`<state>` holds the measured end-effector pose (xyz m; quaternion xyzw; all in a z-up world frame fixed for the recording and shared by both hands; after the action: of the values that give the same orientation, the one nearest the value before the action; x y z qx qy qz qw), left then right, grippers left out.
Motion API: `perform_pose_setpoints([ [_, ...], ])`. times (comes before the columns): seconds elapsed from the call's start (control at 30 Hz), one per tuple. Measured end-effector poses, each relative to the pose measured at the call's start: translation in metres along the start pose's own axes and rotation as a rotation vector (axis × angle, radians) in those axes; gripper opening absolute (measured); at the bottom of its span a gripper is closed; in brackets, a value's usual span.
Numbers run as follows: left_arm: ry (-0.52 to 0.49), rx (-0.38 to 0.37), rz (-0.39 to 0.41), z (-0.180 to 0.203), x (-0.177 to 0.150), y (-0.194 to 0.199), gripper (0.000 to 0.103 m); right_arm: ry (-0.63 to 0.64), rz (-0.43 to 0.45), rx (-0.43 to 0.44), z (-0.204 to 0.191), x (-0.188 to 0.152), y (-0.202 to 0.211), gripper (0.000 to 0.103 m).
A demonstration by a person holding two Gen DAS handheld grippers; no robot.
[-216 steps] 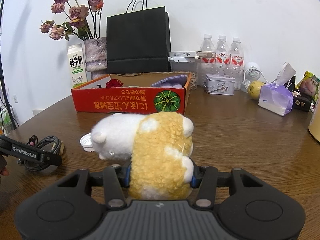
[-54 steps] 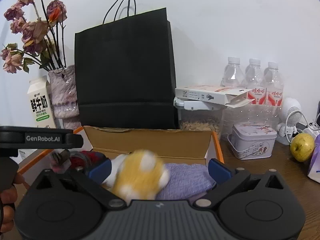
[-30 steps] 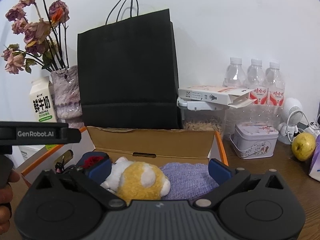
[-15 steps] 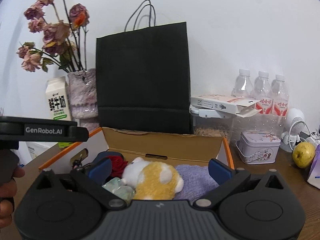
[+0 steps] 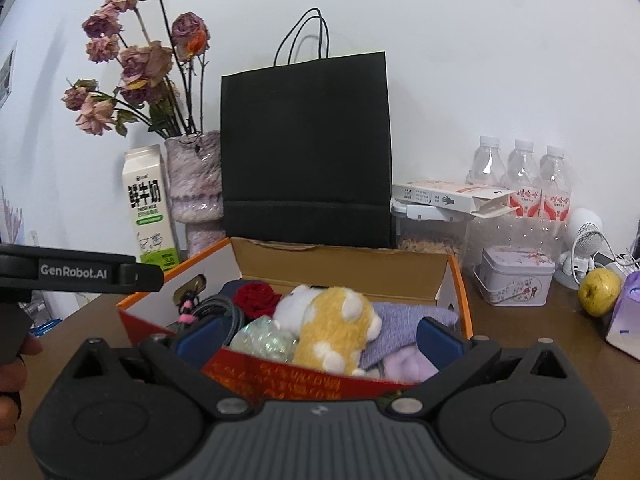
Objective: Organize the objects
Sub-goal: 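Withdraw both grippers from the box back over the table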
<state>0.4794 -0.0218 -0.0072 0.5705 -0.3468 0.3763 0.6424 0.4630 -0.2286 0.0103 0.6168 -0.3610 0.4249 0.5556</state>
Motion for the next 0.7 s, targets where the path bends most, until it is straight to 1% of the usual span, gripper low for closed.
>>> perform_pose_setpoints([
  [0.43, 0.007, 0.017, -0.035, -0.008, -0.032, 0.046, 0.103, 0.022, -0.025, 0.027, -0.016, -0.023, 0.046, 0.103],
  [0.7, -0.004, 0.020, -0.042, -0.008, -0.044, 0.080, 0.103, 0.035, -0.034, 0.037, -0.022, -0.036, 0.078, 0.103],
])
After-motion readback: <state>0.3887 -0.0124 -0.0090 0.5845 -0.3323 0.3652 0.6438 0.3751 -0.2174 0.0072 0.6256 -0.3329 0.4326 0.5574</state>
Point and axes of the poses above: each gripper's, at about its wrist camera, not at the fingertips, and y roughly against the way its jaws point, z to its right, x to its top, the point moved 8 cm from there along -y, roughly the way its jaws point, and after that the axes turned 6 degrees about -x, right-handed, at the moved point
